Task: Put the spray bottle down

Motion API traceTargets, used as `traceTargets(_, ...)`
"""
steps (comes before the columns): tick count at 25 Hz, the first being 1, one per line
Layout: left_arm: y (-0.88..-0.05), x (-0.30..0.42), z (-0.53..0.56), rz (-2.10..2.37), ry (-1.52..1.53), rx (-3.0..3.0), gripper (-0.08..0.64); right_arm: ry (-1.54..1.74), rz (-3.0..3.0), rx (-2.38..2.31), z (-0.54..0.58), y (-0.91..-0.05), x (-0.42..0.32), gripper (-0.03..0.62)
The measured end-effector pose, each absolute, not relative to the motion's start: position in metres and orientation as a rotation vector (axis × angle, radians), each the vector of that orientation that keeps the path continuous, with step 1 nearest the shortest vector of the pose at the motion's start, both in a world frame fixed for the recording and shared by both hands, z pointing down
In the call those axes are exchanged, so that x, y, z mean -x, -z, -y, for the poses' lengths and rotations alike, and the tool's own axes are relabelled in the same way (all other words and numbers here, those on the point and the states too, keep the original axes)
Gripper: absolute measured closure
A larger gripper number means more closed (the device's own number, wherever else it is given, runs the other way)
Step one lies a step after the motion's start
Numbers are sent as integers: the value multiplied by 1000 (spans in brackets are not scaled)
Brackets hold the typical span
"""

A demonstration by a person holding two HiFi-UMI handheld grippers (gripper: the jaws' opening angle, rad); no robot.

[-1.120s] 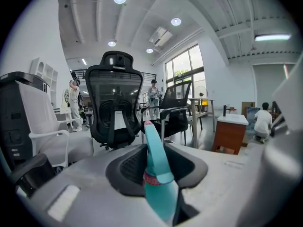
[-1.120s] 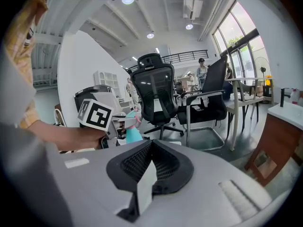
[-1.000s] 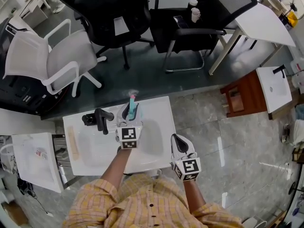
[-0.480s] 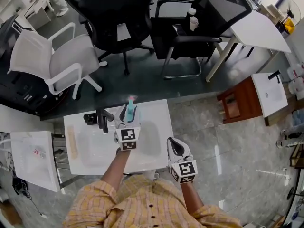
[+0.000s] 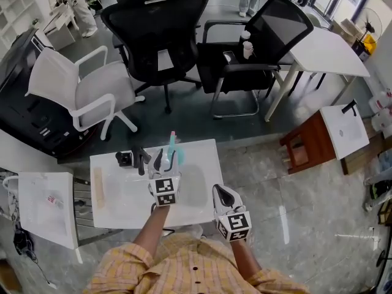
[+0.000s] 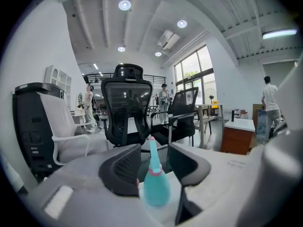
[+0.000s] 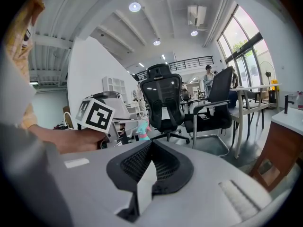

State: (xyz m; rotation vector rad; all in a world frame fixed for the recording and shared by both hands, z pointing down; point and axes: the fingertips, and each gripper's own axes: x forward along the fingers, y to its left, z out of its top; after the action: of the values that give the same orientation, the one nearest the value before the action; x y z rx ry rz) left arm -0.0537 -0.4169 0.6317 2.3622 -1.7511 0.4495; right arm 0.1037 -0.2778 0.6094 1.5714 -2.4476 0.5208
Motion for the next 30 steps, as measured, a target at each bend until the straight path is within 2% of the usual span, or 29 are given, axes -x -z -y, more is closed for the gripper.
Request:
traceTargets(10, -590, 54, 372, 1737, -334, -2374, 413, -477, 2497, -1611, 265, -579, -104, 592)
traceTargets(14, -586, 52, 350, 1730, -336, -2390, 473, -498, 2517, -1625, 257, -571, -102, 592)
traceTargets(23, -570, 47, 294, 1696, -308, -2431, 561, -444, 2533, -1641, 229, -553, -96, 592)
traceTargets(30, -568, 45, 253, 1690, -282, -2430, 561, -407, 2550, -1629, 198, -539, -94, 592)
